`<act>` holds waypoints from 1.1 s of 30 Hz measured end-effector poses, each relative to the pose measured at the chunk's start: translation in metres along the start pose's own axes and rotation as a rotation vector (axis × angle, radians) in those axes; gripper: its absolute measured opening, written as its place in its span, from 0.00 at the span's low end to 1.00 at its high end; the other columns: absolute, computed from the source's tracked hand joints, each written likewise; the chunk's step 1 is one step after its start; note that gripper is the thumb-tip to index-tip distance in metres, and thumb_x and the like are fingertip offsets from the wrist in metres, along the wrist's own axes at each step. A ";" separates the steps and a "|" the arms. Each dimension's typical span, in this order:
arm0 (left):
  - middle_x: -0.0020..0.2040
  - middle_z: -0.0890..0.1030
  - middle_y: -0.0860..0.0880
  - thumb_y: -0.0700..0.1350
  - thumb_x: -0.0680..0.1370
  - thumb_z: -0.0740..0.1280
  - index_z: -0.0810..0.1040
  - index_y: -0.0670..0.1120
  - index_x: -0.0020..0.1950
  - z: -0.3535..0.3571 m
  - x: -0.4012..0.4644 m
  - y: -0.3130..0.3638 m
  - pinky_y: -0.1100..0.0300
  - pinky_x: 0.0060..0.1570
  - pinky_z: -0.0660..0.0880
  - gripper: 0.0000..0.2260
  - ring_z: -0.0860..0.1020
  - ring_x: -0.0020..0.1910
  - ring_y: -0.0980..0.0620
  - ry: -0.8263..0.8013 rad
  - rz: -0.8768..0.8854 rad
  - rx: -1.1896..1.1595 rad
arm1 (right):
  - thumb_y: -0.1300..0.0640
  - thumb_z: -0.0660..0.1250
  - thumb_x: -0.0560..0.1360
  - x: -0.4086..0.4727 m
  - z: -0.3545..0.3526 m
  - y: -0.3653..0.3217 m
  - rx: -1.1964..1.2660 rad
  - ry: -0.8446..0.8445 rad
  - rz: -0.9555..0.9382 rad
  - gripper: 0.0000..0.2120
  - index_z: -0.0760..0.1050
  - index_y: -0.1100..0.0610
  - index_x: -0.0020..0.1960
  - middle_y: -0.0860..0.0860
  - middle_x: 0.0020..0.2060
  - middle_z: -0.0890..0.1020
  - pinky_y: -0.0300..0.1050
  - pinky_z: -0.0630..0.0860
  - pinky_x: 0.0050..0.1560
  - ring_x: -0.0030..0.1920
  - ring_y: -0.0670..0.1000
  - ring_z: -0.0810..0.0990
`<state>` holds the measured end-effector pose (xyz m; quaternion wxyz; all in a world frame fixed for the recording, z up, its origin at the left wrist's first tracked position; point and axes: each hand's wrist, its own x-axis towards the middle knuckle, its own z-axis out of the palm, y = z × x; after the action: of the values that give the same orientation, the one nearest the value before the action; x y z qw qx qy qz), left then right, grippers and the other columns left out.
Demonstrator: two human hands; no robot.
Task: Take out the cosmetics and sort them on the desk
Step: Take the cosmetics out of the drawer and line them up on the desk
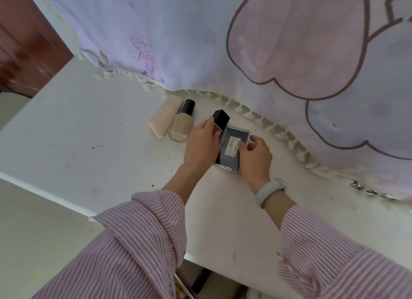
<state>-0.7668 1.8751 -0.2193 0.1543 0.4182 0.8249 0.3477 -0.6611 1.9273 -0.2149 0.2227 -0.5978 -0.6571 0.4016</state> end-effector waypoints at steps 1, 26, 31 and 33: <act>0.60 0.75 0.40 0.40 0.79 0.58 0.67 0.38 0.67 0.001 0.000 -0.001 0.53 0.53 0.70 0.16 0.73 0.57 0.40 0.001 0.020 0.053 | 0.60 0.63 0.76 0.001 0.001 0.001 -0.027 -0.002 -0.021 0.15 0.71 0.62 0.61 0.59 0.54 0.78 0.27 0.60 0.41 0.54 0.55 0.76; 0.53 0.79 0.46 0.42 0.78 0.60 0.78 0.43 0.57 0.060 -0.338 0.025 0.52 0.52 0.74 0.11 0.77 0.52 0.46 -0.336 -0.101 0.237 | 0.57 0.58 0.77 -0.224 -0.163 0.235 -0.565 -0.891 -0.541 0.13 0.72 0.54 0.61 0.51 0.56 0.77 0.37 0.68 0.56 0.56 0.49 0.74; 0.65 0.69 0.42 0.46 0.78 0.59 0.65 0.44 0.69 0.103 -0.339 0.021 0.48 0.59 0.69 0.20 0.69 0.63 0.41 -0.698 -0.323 0.421 | 0.50 0.61 0.75 -0.227 -0.155 0.292 -0.904 -0.836 -0.485 0.23 0.64 0.57 0.66 0.55 0.63 0.70 0.47 0.68 0.62 0.62 0.55 0.69; 0.67 0.66 0.41 0.47 0.77 0.62 0.60 0.43 0.71 0.117 -0.337 0.016 0.46 0.61 0.68 0.24 0.66 0.65 0.40 -0.755 -0.343 0.445 | 0.47 0.64 0.72 -0.231 -0.147 0.299 -0.935 -0.811 -0.494 0.24 0.65 0.58 0.64 0.57 0.59 0.73 0.51 0.72 0.57 0.58 0.57 0.72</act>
<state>-0.4904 1.6654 -0.3033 0.4053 0.3961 0.8227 -0.0445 -0.3229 1.7323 -0.3241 -0.2394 -0.2648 -0.9114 0.2047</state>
